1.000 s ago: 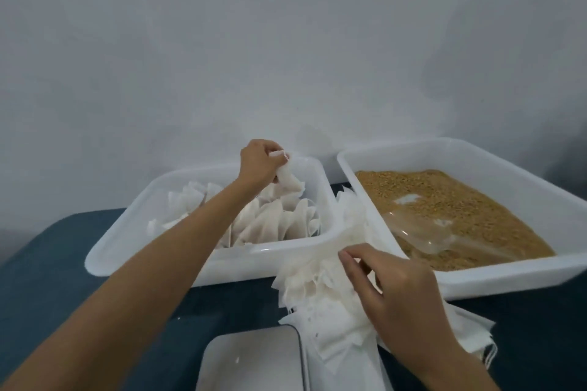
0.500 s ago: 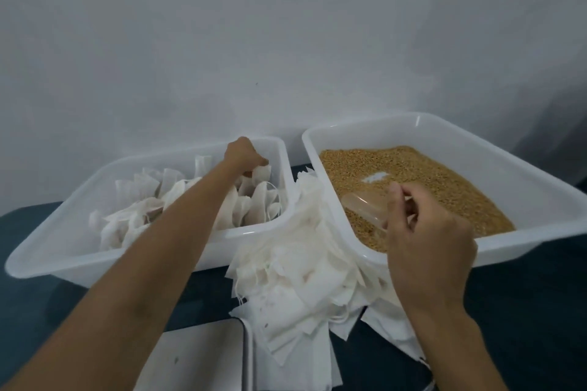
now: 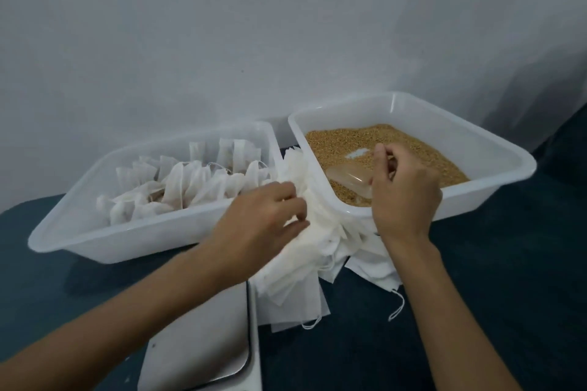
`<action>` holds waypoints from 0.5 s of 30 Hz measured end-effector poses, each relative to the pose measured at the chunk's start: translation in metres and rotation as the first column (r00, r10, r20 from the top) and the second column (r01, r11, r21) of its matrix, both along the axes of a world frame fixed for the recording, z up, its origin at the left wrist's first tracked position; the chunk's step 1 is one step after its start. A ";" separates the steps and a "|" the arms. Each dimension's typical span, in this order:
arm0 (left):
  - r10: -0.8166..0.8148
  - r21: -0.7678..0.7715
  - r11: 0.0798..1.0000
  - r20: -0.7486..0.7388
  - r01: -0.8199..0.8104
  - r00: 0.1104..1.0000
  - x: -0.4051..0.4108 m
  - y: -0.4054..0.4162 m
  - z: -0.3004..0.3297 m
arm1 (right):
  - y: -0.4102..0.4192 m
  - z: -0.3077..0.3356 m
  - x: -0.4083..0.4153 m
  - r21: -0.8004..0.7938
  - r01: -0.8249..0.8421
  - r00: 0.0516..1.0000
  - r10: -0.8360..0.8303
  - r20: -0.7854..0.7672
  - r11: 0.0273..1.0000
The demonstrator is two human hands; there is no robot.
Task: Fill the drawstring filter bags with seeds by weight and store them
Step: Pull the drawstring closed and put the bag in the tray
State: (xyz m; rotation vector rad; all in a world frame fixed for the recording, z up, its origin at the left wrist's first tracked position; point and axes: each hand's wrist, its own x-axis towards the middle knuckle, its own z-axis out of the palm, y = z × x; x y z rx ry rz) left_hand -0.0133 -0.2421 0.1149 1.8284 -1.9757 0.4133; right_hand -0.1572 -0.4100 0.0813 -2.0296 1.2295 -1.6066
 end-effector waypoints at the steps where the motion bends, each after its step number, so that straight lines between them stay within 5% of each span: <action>1: 0.002 0.078 0.997 0.033 -0.004 0.999 -0.004 0.004 -0.007 | 0.000 0.000 0.000 -0.003 0.002 1.000 -0.002 -0.006 1.000; 7: 0.094 0.289 0.945 0.215 -0.156 0.972 0.005 0.004 -0.031 | 0.000 -0.001 -0.001 -0.020 0.004 1.000 -0.004 -0.010 1.000; 12: 0.060 0.140 0.985 0.248 -0.098 0.967 -0.001 0.001 -0.033 | 0.000 0.000 -0.001 -0.038 -0.007 1.000 0.007 -0.005 0.999; 15: 0.072 0.012 0.997 0.049 -0.073 0.996 -0.004 0.003 -0.032 | 0.000 -0.001 -0.001 -0.031 -0.005 1.000 0.004 -0.017 1.000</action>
